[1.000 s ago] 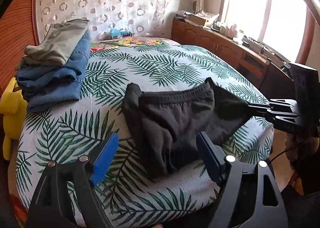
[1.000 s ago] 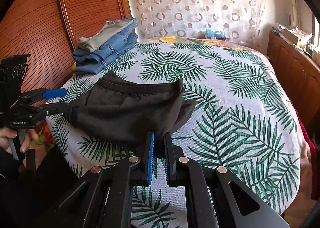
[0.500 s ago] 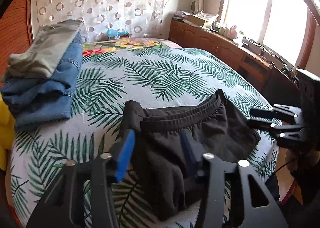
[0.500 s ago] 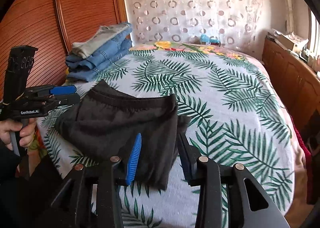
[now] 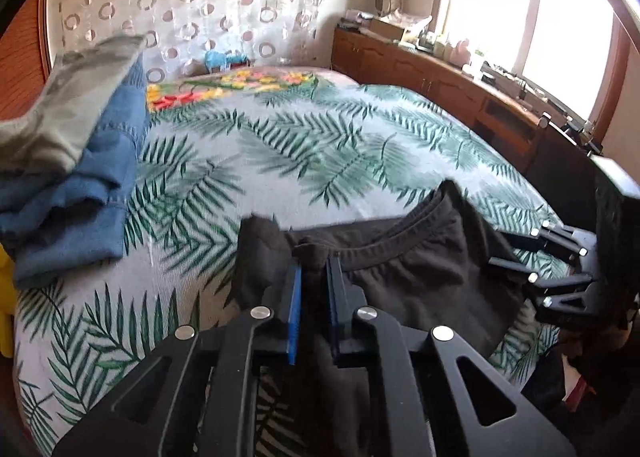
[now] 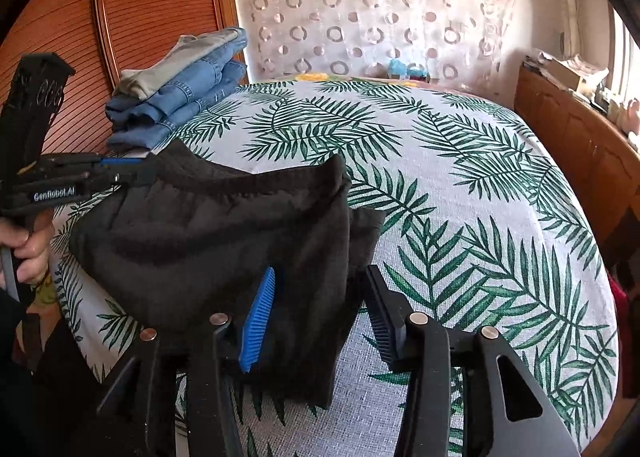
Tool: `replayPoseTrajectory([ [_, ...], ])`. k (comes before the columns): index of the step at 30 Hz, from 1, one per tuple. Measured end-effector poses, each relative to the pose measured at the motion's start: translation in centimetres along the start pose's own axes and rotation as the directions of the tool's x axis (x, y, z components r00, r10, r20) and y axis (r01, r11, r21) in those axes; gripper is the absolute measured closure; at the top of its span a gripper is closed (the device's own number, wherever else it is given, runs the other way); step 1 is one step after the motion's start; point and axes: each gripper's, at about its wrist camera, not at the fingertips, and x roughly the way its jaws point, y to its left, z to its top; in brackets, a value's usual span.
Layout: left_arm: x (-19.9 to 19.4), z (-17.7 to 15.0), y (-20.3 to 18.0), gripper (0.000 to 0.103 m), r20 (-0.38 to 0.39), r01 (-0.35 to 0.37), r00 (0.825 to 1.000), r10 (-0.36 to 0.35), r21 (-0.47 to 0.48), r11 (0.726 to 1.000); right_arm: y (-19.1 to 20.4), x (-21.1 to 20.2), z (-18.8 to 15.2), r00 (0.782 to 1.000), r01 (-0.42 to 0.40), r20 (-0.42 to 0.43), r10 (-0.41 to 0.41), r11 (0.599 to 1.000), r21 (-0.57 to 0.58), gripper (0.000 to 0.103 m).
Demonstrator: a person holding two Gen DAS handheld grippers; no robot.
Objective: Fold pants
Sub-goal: 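Lower both open grippers onto opposite sides of the folded black shorts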
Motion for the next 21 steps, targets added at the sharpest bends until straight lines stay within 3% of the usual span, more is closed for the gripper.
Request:
replayPoseTrajectory([
  [6,-0.6,1.4,-0.1,0.091,0.027,-0.019,0.999,0.018,0.017,1.000,0.0,0.0,-0.3,1.000,0.001,0.009,-0.001,1.000,0.001,0.052],
  [15,-0.7,0.9,0.2,0.087,0.012,-0.022,1.000,0.022,0.007,1.000,0.1,-0.2,-1.0,0.999,0.007,0.035,-0.006,1.000,-0.014,0.051],
  [16,-0.8,0.9,0.1,0.084,0.016,-0.028,0.999,0.028,0.011,1.000,0.2,-0.2,-1.1,0.999,0.008,0.036,-0.007,1.000,-0.014,0.051],
  [20,-1.2,0.7,0.2,0.055,0.028,-0.048,0.998,0.047,0.016,0.999,0.2,-0.2,-1.1,0.999,0.010,0.036,-0.009,1.000,-0.015,0.051],
  [21,-1.2,0.7,0.3,0.053,0.028,-0.045,0.999,0.045,0.012,0.999,0.2,-0.2,-1.1,0.999,0.010,0.036,-0.009,1.000,-0.016,0.051],
])
